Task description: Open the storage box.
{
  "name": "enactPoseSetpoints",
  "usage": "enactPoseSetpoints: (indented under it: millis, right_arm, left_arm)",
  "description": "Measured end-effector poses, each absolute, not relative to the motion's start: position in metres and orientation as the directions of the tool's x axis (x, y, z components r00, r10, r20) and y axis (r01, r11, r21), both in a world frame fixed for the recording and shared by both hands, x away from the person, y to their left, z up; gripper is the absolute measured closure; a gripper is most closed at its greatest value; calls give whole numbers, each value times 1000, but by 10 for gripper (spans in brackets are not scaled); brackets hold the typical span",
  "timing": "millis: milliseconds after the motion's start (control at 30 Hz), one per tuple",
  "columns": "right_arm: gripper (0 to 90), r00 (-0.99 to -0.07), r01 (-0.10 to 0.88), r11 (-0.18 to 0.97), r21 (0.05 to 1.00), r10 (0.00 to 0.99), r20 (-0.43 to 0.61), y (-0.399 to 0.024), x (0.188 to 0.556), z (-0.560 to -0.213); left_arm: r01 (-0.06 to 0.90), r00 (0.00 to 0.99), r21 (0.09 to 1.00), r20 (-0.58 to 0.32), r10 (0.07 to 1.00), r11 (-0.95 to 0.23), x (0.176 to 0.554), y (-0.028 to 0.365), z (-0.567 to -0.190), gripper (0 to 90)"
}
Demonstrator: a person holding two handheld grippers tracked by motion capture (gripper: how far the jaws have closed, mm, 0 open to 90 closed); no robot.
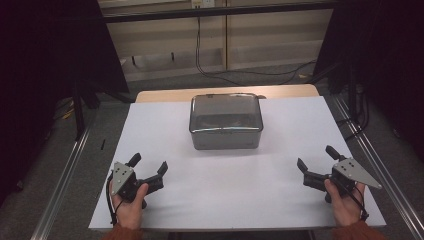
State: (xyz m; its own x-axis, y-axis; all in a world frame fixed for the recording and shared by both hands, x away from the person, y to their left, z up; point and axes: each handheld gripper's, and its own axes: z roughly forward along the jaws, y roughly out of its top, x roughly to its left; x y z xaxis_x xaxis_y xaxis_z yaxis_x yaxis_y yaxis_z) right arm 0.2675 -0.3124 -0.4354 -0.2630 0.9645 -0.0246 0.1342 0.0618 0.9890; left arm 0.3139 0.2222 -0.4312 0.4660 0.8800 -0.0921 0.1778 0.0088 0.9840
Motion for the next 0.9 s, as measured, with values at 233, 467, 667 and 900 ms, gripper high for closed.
enactPoseSetpoints:
  millis: [233,467,667,900]
  right_arm:
    - [1,-281,134,37,990,960,3,-311,267,-436]
    - [0,-314,171,62,983,949,-5,-302,271,-439]
    - [0,-352,166,70,984,936,-7,-295,274,-439]
    - [0,-395,171,97,981,918,-22,-280,279,-437]
  left_arm:
    - [185,469,983,-105,877,19,315,222,-432,24]
    - [186,456,983,-94,885,9,315,223,-431,24]
    - [202,450,979,-130,884,41,314,226,-430,29]
    - [186,471,982,-113,875,27,310,226,-429,30]
